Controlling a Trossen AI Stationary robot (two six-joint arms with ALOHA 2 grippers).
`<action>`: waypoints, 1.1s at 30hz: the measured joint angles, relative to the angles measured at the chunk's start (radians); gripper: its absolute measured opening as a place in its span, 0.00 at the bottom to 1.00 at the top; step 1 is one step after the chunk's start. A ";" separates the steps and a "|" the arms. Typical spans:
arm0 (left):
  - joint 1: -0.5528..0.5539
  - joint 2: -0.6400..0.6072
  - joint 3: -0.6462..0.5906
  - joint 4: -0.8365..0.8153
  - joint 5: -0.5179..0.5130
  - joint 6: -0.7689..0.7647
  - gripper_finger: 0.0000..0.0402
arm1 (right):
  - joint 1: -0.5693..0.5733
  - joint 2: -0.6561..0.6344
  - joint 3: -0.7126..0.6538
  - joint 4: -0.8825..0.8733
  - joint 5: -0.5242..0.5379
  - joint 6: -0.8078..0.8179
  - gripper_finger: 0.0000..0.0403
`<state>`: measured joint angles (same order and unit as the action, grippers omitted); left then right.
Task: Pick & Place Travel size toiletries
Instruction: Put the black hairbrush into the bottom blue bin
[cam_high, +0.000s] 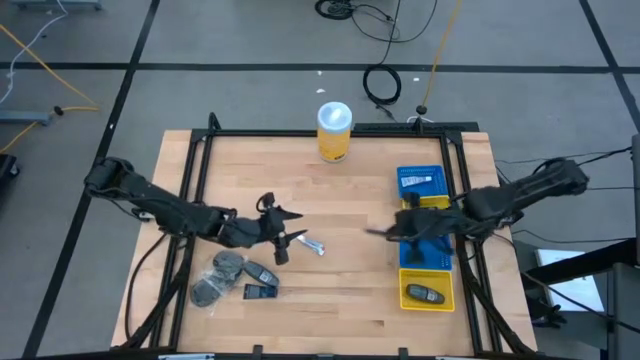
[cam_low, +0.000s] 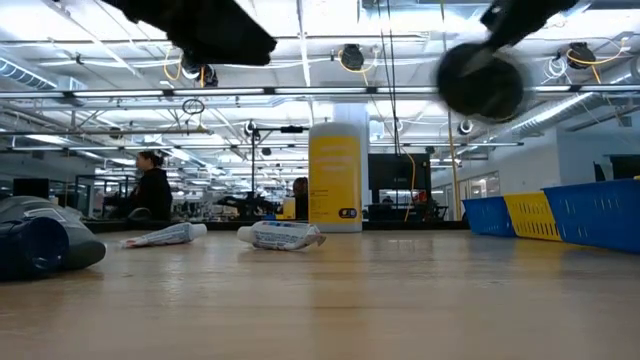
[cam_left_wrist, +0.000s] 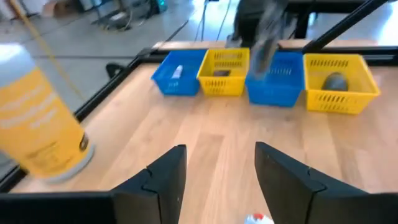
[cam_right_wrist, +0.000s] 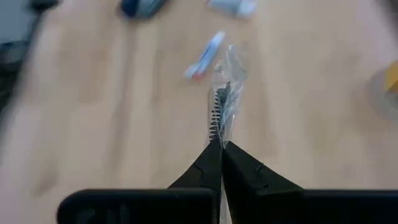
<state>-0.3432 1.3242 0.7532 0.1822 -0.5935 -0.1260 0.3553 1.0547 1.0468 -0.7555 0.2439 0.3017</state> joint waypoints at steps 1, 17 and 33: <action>-0.003 0.006 0.000 -0.017 -0.013 -0.019 0.46 | 0.002 -0.007 0.036 -0.080 -0.045 0.046 0.00; -0.026 0.032 -0.001 -0.068 -0.041 -0.076 0.33 | -0.028 0.029 -0.079 -0.337 -0.457 0.275 0.00; -0.025 0.032 -0.001 -0.074 -0.043 -0.071 0.30 | -0.182 0.035 -0.280 -0.185 -0.560 0.094 0.00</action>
<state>-0.3683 1.3563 0.7525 0.1081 -0.6361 -0.1974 0.1733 1.0901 0.7667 -0.9404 -0.3158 0.3956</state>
